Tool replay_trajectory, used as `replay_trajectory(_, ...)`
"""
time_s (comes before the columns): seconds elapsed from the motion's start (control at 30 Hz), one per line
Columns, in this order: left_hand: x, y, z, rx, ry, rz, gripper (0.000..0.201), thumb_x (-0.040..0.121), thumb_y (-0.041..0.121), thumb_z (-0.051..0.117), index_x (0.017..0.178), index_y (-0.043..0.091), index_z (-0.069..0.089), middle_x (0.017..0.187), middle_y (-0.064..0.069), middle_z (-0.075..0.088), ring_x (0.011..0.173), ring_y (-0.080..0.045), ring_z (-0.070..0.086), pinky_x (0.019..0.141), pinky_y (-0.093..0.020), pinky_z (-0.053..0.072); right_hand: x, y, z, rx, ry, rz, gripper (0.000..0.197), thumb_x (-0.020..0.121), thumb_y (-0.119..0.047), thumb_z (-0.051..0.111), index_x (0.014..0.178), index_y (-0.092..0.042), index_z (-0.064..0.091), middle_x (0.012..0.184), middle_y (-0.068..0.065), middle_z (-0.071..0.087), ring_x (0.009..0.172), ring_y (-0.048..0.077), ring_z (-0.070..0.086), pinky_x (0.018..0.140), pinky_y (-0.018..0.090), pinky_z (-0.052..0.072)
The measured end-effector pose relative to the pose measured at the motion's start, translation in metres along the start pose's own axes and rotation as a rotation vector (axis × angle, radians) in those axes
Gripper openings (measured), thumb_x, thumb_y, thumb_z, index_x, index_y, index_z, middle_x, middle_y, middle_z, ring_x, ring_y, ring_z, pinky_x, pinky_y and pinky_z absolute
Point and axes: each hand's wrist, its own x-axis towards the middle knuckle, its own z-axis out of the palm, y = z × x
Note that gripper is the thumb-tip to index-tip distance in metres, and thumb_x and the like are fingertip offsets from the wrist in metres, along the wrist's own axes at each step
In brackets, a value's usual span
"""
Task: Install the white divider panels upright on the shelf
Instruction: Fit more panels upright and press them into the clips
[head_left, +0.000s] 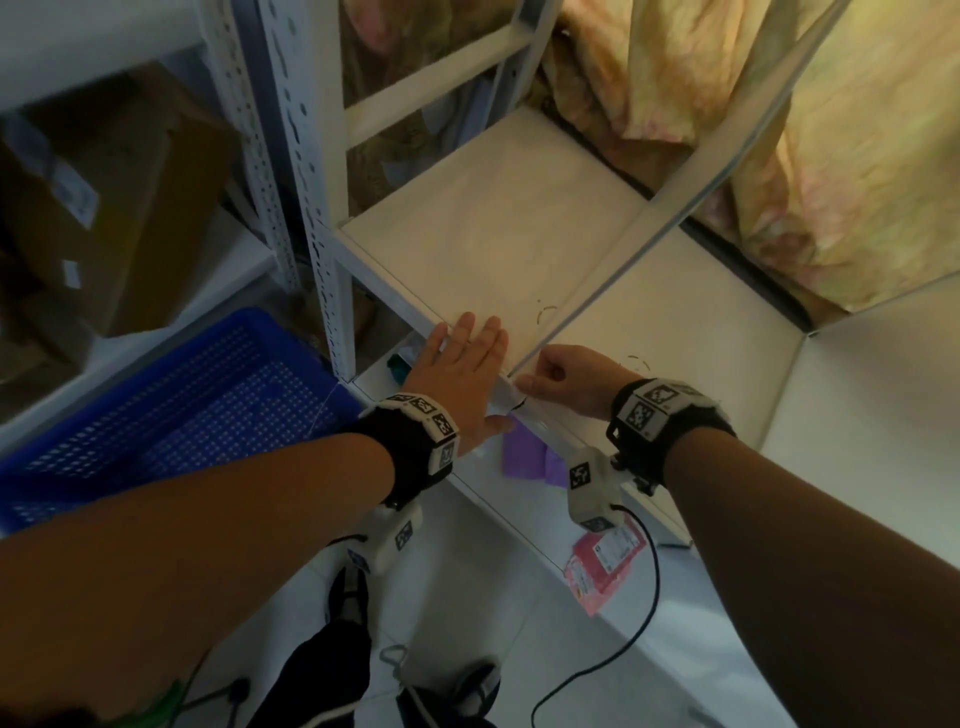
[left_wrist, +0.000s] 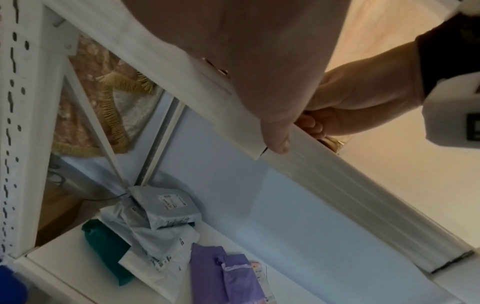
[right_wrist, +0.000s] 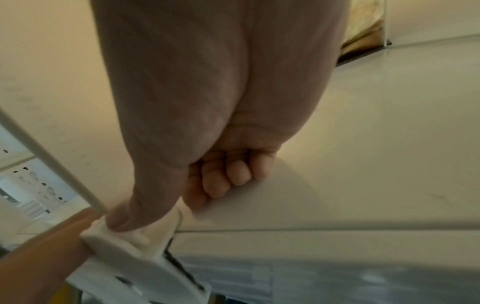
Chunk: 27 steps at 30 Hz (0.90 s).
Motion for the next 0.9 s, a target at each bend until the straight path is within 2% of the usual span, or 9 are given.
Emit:
replay_trajectory(0.2,0.000,-0.008,-0.013,-0.015,-0.063,0.054,0.098,0.087,0.070,0.039,0.154,0.017,-0.009,0.162,0.000,-0.016,0.149,-0.027,-0.011,0.120,-0.046,-0.002,-0.010,-0.013,0.003,-0.018,0.014,0.070,0.033,0.093,-0.049,0.053,0.086,-0.017,0.048,0.078,-0.001,0.050,0.069,0.017,0.043,0.058,0.026,0.034)
replay_trajectory(0.27,0.004,-0.011,-0.028,-0.051,-0.083,0.060,0.093,0.087,0.068,0.043,0.155,0.019,0.002,0.163,0.002,-0.004,0.149,-0.026,0.001,0.119,-0.045,0.007,-0.014,-0.019,-0.001,-0.049,-0.017,0.084,0.033,0.095,-0.048,0.051,0.089,-0.016,0.048,0.083,0.000,0.051,0.073,0.018,0.045,0.061,0.028,0.035)
replay_trajectory(0.33,0.010,-0.014,-0.046,-0.076,-0.081,0.072,0.085,0.087,0.065,0.046,0.152,0.020,0.017,0.161,0.000,0.014,0.144,-0.027,0.019,0.115,-0.045,0.020,-0.018,-0.022,-0.003,-0.052,-0.019,0.116,0.031,0.096,-0.046,0.050,0.094,-0.015,0.049,0.092,0.002,0.052,0.080,0.019,0.046,0.070,0.030,0.037)
replay_trajectory(0.43,0.017,-0.015,-0.065,-0.028,-0.074,0.072,0.078,0.086,0.064,0.050,0.147,0.020,0.028,0.150,-0.001,0.034,0.131,-0.027,0.038,0.106,-0.044,0.032,-0.028,-0.026,-0.003,0.029,0.054,0.197,0.032,0.095,-0.042,0.052,0.109,-0.013,0.055,0.105,0.004,0.056,0.092,0.020,0.052,0.079,0.032,0.041)
replay_trajectory(0.57,0.017,-0.010,-0.070,-0.053,-0.157,0.008,0.078,0.089,0.059,0.054,0.150,0.020,0.023,0.152,-0.003,0.033,0.134,-0.028,0.039,0.109,-0.044,0.034,-0.053,-0.029,-0.001,0.139,0.124,0.235,0.034,0.095,-0.033,0.056,0.115,-0.005,0.059,0.116,0.014,0.063,0.104,0.029,0.059,0.083,0.035,0.045)
replay_trajectory(0.67,0.013,-0.002,-0.073,-0.167,-0.202,-0.047,0.079,0.090,0.051,0.058,0.151,0.018,0.022,0.157,-0.006,0.027,0.139,-0.029,0.033,0.112,-0.042,0.031,-0.077,-0.023,-0.003,0.207,0.146,0.235,0.034,0.095,-0.033,0.056,0.115,-0.006,0.059,0.118,0.013,0.062,0.096,0.025,0.055,0.080,0.033,0.042)
replay_trajectory(0.77,0.007,0.007,-0.084,-0.239,-0.174,-0.120,0.079,0.087,0.047,0.066,0.149,0.016,0.027,0.154,-0.010,0.032,0.136,-0.030,0.038,0.109,-0.041,0.034,-0.101,-0.019,-0.005,0.262,0.158,0.235,0.034,0.095,-0.035,0.055,0.115,-0.007,0.059,0.118,0.012,0.062,0.096,0.025,0.054,0.082,0.035,0.043)
replay_trajectory(0.9,-0.007,0.029,-0.103,-0.203,-0.125,-0.159,0.077,0.085,0.044,0.069,0.146,0.016,0.032,0.149,-0.011,0.039,0.131,-0.031,0.044,0.104,-0.040,0.037,-0.137,-0.014,-0.008,0.319,0.214,0.195,0.035,0.095,-0.035,0.055,0.115,-0.007,0.059,0.118,0.012,0.062,0.096,0.024,0.054,0.086,0.036,0.045)
